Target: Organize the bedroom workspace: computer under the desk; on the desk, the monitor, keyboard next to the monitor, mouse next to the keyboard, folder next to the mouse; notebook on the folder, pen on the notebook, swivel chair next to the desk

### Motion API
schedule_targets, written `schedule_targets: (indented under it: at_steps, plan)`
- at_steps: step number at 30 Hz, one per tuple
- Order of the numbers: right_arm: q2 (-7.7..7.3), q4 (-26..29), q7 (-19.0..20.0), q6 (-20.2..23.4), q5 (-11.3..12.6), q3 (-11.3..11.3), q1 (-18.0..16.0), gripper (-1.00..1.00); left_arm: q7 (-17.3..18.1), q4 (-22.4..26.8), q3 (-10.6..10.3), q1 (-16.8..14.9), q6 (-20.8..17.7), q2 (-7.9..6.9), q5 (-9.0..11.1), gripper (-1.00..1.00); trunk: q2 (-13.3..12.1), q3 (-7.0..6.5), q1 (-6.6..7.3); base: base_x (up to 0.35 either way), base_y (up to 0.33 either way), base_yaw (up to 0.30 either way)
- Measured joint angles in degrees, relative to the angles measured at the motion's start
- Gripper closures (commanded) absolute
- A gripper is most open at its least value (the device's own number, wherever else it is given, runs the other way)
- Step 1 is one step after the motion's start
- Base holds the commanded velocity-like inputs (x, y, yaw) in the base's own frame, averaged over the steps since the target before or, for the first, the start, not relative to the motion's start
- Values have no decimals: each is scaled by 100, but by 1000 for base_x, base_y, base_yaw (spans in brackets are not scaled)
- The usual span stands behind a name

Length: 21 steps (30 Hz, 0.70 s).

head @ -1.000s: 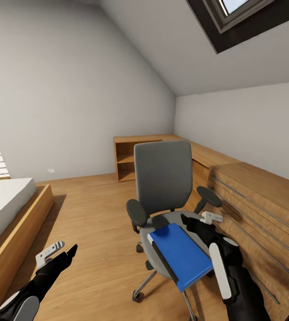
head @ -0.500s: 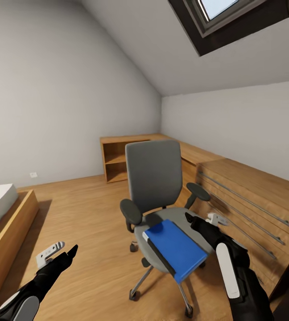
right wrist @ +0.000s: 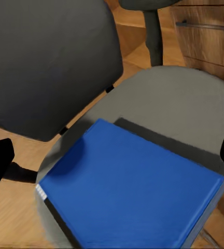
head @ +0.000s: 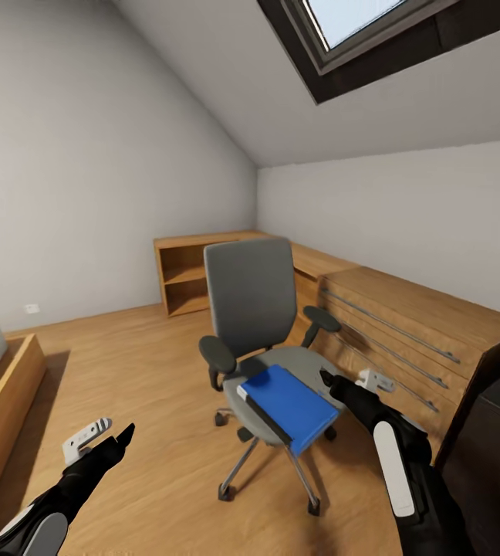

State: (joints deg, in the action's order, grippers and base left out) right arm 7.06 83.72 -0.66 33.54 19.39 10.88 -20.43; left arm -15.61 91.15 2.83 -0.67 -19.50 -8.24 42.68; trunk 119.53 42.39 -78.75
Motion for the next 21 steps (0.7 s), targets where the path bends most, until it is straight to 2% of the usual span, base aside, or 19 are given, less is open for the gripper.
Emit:
schedule_targets:
  at_steps: [8, 9, 11, 12, 14, 15, 17, 18, 21]
  plan:
    - [-1, -148, 18, -14, 17, -1, 1, -100, 0, 1, 0, 0, -1, 2, -14, -100, 0, 0, 0, -268, 220, -5]
    - [0, -139, 13, 5, 125, 3, 0, -100, 1, -1, 0, 0, -4, 7, -15, -100, 0, 0, 0, -310, 88, 0]
    - [-3, -134, 12, 11, 196, 5, 1, -100, 1, -1, 0, 0, -6, 8, -14, -100, 0, 0, 0, -159, 30, 0]
    - [-8, -137, 13, 4, 278, 165, 1, -100, -14, 30, 0, 0, 10, 23, -22, -100, 40, 17, -18, -22, 4, 0]
    - [-8, -144, 15, 5, 288, 203, 1, -100, -18, 38, 0, 0, 14, 25, -21, -100, 119, 53, -62, -9, 2, 0]
    - [-9, -228, 17, 17, 323, 444, 0, -100, -34, 48, 9, 1, 17, 26, -21, -100, 159, 71, -84, -4, 1, 0]
    - [-7, -277, 16, 19, 414, 594, 0, -100, -37, 49, 12, 0, 18, 26, -23, -100, 239, 107, -128, -2, 0, 0]
    - [-8, -337, 14, 21, 546, 722, 0, -100, -39, 50, 17, 0, 18, 26, -25, -100, 280, 125, -150, -1, 0, 0]
    - [-14, -542, 9, 23, 935, 888, 2, -100, -41, 51, 22, 0, 22, 26, -28, -100, 400, 179, -216, 0, 0, 0]
